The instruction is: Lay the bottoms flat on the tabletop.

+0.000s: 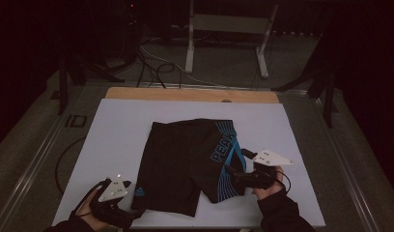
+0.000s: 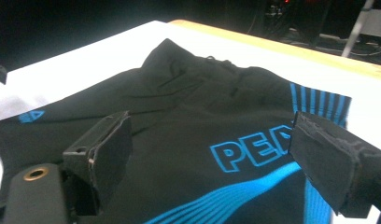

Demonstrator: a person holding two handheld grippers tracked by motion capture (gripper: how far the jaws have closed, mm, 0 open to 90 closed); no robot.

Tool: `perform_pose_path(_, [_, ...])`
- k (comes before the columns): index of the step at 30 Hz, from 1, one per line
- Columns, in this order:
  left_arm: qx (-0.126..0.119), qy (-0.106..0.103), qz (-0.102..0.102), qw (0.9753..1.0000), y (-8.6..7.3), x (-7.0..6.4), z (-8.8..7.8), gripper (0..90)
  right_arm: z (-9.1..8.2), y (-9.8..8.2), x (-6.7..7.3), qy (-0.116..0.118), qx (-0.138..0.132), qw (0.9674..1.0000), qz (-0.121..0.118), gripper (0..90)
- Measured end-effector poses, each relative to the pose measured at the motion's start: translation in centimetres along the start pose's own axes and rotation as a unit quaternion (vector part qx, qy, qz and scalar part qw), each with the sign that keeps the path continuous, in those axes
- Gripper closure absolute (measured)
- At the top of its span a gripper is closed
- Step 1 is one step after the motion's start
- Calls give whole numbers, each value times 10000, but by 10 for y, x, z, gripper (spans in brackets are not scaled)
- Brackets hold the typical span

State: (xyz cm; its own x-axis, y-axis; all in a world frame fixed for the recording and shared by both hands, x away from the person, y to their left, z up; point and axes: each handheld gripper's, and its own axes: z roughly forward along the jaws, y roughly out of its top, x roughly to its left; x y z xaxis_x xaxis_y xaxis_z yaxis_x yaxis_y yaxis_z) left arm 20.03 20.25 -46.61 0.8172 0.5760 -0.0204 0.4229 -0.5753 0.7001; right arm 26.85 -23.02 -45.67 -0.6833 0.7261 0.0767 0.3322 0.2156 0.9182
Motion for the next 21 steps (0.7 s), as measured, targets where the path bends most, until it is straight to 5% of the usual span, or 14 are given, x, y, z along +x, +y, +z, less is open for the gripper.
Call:
perform_pose_path(11, [-275,-265,179,9991,37,-10,21,46,-16,-13,-24,-313,58,9995,16,137])
perform_pose_path(21, [-333,-557,540,9964,77,-26,47,46,-25,-23,-38,-565,143,9981,204,138])
